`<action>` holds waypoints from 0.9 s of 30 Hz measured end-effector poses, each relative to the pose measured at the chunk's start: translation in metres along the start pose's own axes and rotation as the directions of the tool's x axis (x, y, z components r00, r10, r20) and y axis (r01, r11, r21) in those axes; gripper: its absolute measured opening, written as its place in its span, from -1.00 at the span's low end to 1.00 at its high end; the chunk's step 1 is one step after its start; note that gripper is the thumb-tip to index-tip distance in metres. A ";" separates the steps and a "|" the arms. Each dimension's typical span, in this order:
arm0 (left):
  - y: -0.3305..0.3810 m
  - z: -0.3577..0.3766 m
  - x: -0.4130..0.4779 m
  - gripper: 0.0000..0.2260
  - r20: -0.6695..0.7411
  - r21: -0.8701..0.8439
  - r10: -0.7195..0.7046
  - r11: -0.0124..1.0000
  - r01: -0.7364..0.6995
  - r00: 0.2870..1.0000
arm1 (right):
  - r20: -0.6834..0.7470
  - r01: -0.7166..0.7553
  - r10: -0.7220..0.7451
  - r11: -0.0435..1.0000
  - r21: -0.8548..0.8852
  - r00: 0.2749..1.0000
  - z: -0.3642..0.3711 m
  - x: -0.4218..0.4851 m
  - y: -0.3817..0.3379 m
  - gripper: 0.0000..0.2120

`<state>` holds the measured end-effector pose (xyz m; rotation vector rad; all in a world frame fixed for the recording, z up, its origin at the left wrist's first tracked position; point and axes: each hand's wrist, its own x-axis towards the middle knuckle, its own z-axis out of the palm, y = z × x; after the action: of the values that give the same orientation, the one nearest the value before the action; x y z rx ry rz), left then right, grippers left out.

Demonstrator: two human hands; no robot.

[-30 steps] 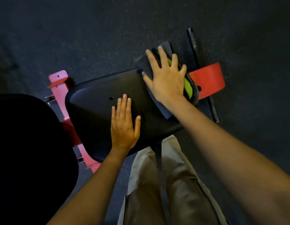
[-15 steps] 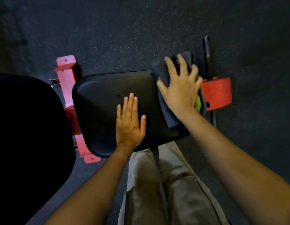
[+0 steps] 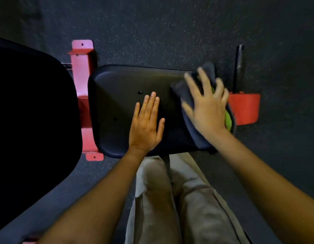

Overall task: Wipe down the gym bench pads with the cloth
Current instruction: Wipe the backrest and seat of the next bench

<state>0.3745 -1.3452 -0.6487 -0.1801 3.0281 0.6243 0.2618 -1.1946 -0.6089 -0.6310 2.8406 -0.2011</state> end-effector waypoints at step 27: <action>-0.010 -0.011 -0.011 -0.41 -0.127 0.022 -0.587 0.804 0.594 0.800 | 0.177 0.272 -0.273 0.962 0.029 0.946 0.003 0.098 -0.079 -0.37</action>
<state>0.3862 -1.3570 -0.6420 -1.1411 2.8242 0.4660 0.2082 -1.3083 -0.6155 -0.9887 2.5717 -0.1850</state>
